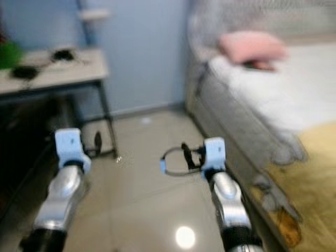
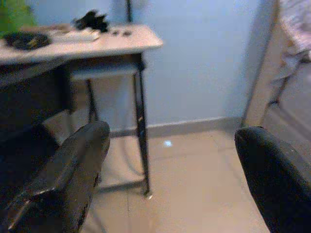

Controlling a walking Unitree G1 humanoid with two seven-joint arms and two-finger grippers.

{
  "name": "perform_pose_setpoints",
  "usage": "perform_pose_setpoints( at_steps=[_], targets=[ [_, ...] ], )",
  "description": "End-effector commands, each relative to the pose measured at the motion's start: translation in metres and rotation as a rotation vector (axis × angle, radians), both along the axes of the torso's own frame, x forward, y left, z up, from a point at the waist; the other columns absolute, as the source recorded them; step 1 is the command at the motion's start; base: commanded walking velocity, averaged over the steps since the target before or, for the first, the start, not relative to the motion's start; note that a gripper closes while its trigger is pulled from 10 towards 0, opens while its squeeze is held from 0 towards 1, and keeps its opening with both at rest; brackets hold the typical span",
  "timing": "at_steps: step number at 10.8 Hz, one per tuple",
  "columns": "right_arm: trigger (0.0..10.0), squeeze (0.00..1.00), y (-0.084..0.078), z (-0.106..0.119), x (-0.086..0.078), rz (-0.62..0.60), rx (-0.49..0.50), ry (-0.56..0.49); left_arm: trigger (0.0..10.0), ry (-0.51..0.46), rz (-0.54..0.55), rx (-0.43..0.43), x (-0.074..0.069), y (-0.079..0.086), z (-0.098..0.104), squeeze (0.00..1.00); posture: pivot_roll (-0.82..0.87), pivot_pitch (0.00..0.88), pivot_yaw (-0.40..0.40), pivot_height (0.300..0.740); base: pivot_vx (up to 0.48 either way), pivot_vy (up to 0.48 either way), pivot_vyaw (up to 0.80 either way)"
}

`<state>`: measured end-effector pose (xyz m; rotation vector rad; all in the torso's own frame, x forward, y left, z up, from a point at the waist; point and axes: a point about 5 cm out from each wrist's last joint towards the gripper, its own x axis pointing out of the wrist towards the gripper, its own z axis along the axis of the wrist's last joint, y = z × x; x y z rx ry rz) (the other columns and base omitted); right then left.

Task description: Clean up the room

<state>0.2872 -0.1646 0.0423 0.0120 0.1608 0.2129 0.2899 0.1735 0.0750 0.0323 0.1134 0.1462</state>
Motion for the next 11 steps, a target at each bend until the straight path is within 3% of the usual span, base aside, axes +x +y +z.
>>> perform_pose_setpoints(
  at_steps=[1, 4, 9, 11],
  targets=[
    [10.0, 0.12, -0.007, 0.003, 0.002, -0.031, -0.003, -0.007, 10.0, -0.014, -0.048, -0.014, 0.003, -0.011, 0.003, 0.00, -0.07, 0.000, 0.025, 0.731, 0.472, 0.000, 0.66],
    [10.0, 0.09, -0.010, 0.001, 0.000, -0.044, -0.044, -0.003, 10.0, 0.006, -0.111, -0.022, 0.002, -0.016, 0.000, 0.00, -0.07, 0.000, 0.024, 0.731, 0.480, 0.000, 0.00],
    [10.0, 0.13, -0.013, -0.002, -0.003, -0.026, -0.062, 0.005, 10.0, 0.018, -0.121, -0.026, -0.003, -0.021, -0.005, 0.00, -0.06, 0.000, 0.019, 0.731, 0.480, 0.000, 0.71],
    [10.0, 0.09, -0.019, -0.008, -0.011, -0.047, -0.075, 0.044, 10.0, 0.012, -0.115, -0.026, -0.007, -0.019, -0.006, 0.00, -0.06, 0.000, 0.013, 0.731, 0.480, 0.000, 0.28]
  ],
)
